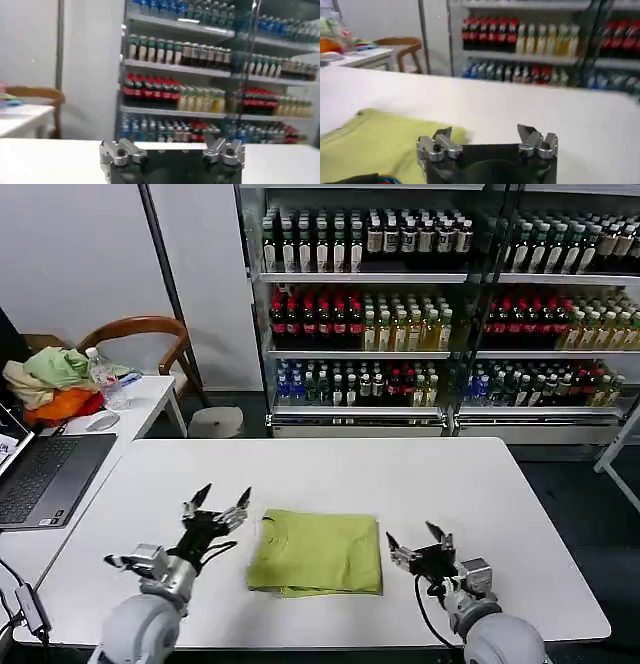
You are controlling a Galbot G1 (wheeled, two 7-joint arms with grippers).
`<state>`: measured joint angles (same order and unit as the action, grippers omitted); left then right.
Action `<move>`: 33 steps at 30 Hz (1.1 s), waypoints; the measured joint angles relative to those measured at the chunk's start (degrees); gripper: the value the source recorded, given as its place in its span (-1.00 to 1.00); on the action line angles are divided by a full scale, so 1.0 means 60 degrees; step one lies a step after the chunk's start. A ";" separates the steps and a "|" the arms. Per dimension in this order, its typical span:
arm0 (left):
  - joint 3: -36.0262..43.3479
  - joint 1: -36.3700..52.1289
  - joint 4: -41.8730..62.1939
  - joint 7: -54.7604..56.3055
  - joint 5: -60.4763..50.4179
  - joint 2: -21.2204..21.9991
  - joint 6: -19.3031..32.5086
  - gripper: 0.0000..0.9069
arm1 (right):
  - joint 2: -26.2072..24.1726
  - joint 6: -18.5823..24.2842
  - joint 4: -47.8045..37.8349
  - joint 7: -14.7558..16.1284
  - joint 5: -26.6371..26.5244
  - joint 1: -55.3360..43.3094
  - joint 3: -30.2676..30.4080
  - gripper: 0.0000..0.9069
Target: Fold and organize the clothes.
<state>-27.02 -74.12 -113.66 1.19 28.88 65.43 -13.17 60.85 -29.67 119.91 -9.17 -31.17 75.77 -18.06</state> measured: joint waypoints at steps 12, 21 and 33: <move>-0.0743 -0.0510 0.0361 -0.0570 -0.0331 -0.0184 0.0466 1.00 | 0.0288 -0.0332 -0.0619 0.0149 -0.1882 -0.0215 0.0450 1.00; -0.0878 -0.0815 0.0427 -0.0681 -0.0491 -0.0259 0.0719 1.00 | 0.0421 -0.0416 -0.1035 0.0099 -0.2714 -0.0456 0.0618 0.78; -0.0973 -0.0975 0.0463 -0.0711 -0.0544 -0.0241 0.0843 1.00 | 0.0473 -0.0466 -0.1232 0.0041 -0.3384 -0.0592 0.0734 -1.00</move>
<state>-32.86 -79.97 -110.88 -3.07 25.62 63.99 -8.11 63.69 -32.47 112.51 -8.93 -51.47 72.22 -13.65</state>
